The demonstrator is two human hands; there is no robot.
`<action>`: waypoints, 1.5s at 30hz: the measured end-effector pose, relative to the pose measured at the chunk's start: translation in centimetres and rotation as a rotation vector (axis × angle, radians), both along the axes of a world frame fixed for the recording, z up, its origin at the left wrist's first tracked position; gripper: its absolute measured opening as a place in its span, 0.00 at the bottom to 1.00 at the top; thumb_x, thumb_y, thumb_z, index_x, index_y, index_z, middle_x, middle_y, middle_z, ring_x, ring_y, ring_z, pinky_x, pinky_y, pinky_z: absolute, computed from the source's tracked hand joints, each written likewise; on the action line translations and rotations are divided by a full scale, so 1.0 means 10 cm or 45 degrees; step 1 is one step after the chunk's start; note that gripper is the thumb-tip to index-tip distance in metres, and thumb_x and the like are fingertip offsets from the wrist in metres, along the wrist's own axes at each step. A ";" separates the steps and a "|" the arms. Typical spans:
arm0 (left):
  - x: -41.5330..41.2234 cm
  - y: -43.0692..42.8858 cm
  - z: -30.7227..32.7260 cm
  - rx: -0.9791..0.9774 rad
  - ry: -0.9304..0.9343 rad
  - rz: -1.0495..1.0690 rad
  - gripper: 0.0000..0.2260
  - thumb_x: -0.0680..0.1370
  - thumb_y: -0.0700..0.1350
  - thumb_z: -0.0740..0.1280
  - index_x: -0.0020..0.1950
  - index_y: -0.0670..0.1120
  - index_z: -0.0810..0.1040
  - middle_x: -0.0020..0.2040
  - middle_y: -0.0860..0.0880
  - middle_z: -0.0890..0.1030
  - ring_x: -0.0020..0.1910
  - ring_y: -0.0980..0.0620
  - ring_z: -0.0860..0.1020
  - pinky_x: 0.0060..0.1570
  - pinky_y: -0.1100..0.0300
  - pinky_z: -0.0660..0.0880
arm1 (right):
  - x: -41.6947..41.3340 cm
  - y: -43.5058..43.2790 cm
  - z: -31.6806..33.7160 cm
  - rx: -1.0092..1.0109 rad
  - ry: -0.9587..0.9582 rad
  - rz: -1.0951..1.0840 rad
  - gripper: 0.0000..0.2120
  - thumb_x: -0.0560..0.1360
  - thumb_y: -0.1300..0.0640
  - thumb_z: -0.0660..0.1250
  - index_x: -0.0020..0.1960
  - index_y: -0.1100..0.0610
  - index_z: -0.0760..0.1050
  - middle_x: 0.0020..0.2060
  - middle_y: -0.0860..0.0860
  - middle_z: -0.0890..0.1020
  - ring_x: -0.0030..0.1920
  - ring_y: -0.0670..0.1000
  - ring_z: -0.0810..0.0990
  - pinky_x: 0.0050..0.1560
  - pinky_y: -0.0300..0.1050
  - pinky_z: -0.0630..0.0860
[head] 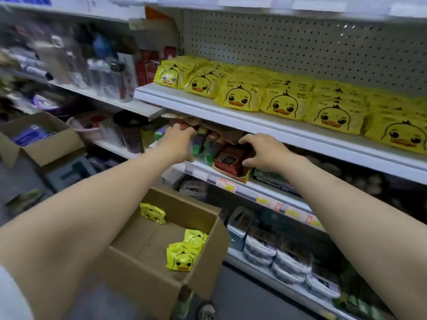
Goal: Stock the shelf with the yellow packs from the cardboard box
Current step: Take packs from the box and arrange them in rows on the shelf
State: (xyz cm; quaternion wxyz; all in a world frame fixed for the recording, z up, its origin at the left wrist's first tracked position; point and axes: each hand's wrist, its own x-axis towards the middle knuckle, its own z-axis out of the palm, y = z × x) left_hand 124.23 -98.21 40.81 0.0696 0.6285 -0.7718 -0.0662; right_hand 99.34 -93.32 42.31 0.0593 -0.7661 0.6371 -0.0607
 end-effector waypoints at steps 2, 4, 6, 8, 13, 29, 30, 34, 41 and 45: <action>0.23 0.17 -0.13 0.031 -0.035 0.048 0.35 0.69 0.51 0.77 0.73 0.51 0.65 0.69 0.40 0.65 0.68 0.37 0.64 0.64 0.42 0.70 | 0.27 0.03 -0.11 0.028 0.009 0.058 0.30 0.72 0.47 0.74 0.71 0.47 0.68 0.62 0.52 0.75 0.62 0.56 0.74 0.58 0.54 0.75; 0.43 0.29 -0.25 0.066 -0.074 0.076 0.36 0.69 0.51 0.77 0.73 0.52 0.65 0.69 0.40 0.66 0.68 0.37 0.64 0.63 0.43 0.71 | 0.53 0.06 -0.24 0.060 0.012 0.118 0.30 0.71 0.47 0.74 0.70 0.48 0.69 0.60 0.53 0.75 0.60 0.57 0.75 0.58 0.55 0.75; 0.60 0.34 -0.38 0.102 -0.083 0.088 0.35 0.69 0.50 0.77 0.73 0.53 0.66 0.69 0.41 0.66 0.69 0.38 0.65 0.62 0.44 0.71 | 0.77 0.06 -0.39 0.092 0.019 0.161 0.30 0.70 0.47 0.74 0.69 0.49 0.70 0.60 0.54 0.76 0.61 0.58 0.75 0.58 0.54 0.75; 0.75 0.33 -0.52 0.138 -0.085 0.089 0.34 0.70 0.49 0.76 0.73 0.54 0.66 0.70 0.42 0.66 0.69 0.39 0.65 0.61 0.44 0.72 | 0.98 0.03 -0.57 0.143 0.013 0.179 0.30 0.70 0.46 0.74 0.70 0.48 0.70 0.62 0.54 0.76 0.62 0.58 0.74 0.59 0.54 0.75; 1.10 0.07 -1.05 0.244 -0.085 0.064 0.35 0.70 0.51 0.77 0.74 0.56 0.65 0.69 0.43 0.67 0.69 0.40 0.65 0.63 0.44 0.70 | 1.43 -0.25 -1.13 0.308 0.033 0.210 0.30 0.70 0.45 0.74 0.69 0.51 0.71 0.64 0.53 0.77 0.64 0.56 0.74 0.60 0.49 0.74; 2.38 -1.40 -3.54 0.731 -0.287 -0.254 0.32 0.74 0.54 0.72 0.75 0.51 0.63 0.73 0.44 0.63 0.72 0.41 0.61 0.69 0.48 0.63 | 2.28 -0.90 -3.93 1.216 -0.082 -0.288 0.26 0.72 0.45 0.74 0.67 0.50 0.74 0.63 0.52 0.78 0.64 0.55 0.75 0.59 0.46 0.73; 2.38 -1.48 -3.69 0.737 -0.301 -0.270 0.33 0.74 0.54 0.71 0.76 0.51 0.62 0.74 0.43 0.62 0.72 0.42 0.60 0.69 0.48 0.63 | 2.27 -0.89 -4.08 1.238 -0.076 -0.323 0.26 0.72 0.45 0.73 0.68 0.50 0.73 0.64 0.52 0.77 0.65 0.54 0.74 0.60 0.46 0.72; 2.34 -1.70 -4.28 0.740 -0.290 -0.302 0.35 0.75 0.55 0.71 0.77 0.52 0.58 0.75 0.43 0.59 0.75 0.42 0.57 0.70 0.48 0.60 | 2.20 -0.83 -4.56 1.284 0.002 -0.405 0.29 0.72 0.47 0.74 0.69 0.51 0.71 0.65 0.54 0.75 0.66 0.57 0.74 0.62 0.48 0.73; 2.30 -1.74 -4.95 0.588 -0.330 -0.331 0.35 0.74 0.52 0.72 0.76 0.46 0.58 0.72 0.42 0.62 0.72 0.41 0.61 0.68 0.49 0.63 | 2.27 -0.56 -5.10 1.154 0.214 -0.407 0.39 0.68 0.48 0.78 0.71 0.54 0.62 0.67 0.54 0.68 0.69 0.56 0.66 0.65 0.53 0.71; 2.34 -1.71 -5.14 0.428 -0.402 -0.343 0.24 0.77 0.45 0.67 0.71 0.46 0.66 0.65 0.42 0.70 0.65 0.39 0.66 0.62 0.46 0.66 | 2.38 -0.38 -5.31 1.026 0.347 -0.441 0.34 0.70 0.49 0.76 0.68 0.55 0.62 0.65 0.53 0.69 0.67 0.56 0.67 0.67 0.54 0.67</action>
